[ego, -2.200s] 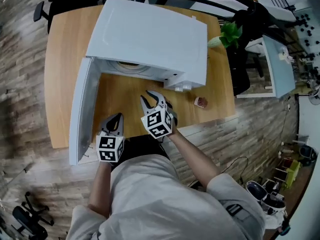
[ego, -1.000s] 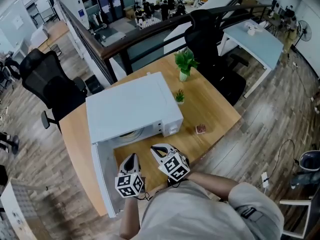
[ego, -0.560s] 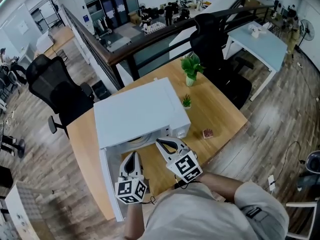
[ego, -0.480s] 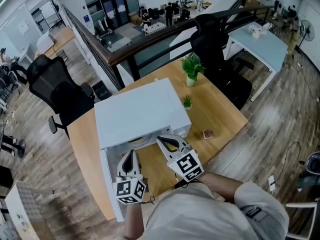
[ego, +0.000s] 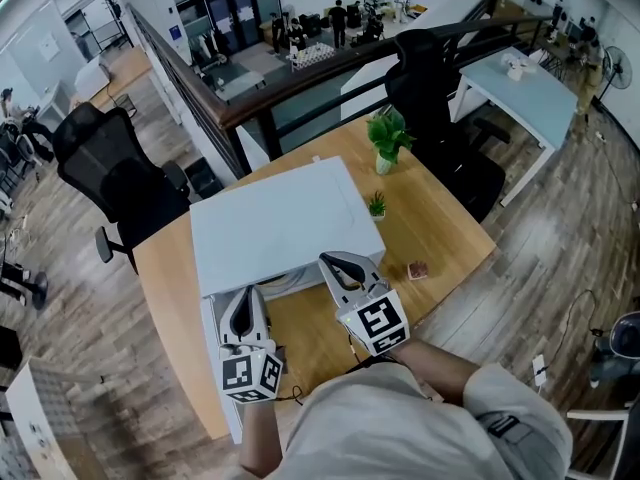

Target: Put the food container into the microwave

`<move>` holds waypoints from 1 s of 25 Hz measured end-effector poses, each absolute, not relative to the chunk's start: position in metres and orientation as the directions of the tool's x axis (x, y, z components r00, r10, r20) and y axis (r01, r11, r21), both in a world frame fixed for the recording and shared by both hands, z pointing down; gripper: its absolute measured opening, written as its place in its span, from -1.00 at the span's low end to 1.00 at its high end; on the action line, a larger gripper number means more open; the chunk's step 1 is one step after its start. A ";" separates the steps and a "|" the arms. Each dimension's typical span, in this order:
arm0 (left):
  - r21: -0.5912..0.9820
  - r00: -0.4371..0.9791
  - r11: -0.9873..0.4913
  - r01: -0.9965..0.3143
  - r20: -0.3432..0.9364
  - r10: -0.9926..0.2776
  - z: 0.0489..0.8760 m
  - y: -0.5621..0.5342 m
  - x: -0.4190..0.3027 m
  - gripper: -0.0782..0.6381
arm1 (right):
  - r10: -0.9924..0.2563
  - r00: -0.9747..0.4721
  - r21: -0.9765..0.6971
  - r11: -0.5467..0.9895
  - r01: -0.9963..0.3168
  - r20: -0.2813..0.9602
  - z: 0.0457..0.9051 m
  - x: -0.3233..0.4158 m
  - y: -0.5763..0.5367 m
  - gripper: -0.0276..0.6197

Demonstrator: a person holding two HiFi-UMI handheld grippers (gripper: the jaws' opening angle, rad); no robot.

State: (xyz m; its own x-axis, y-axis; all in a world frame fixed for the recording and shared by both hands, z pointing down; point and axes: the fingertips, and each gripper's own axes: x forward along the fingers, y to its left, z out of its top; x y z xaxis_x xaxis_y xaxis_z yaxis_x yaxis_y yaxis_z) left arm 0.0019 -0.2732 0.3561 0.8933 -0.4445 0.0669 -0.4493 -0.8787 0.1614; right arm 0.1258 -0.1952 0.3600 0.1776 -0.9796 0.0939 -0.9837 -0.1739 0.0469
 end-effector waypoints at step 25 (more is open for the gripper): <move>0.150 0.888 -0.875 -0.460 0.093 -0.451 0.367 -0.269 0.006 -0.75 | -0.976 0.197 0.061 -0.192 -0.980 0.095 0.361 0.134 -0.191 -0.90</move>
State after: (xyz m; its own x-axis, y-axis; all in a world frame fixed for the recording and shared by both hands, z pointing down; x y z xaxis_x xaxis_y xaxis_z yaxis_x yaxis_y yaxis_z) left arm 0.0062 -0.2687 0.3671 0.8876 -0.4511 0.0925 -0.4603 -0.8751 0.1495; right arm 0.1340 -0.1907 0.3609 0.1971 -0.9757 0.0953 -0.9795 -0.1920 0.0607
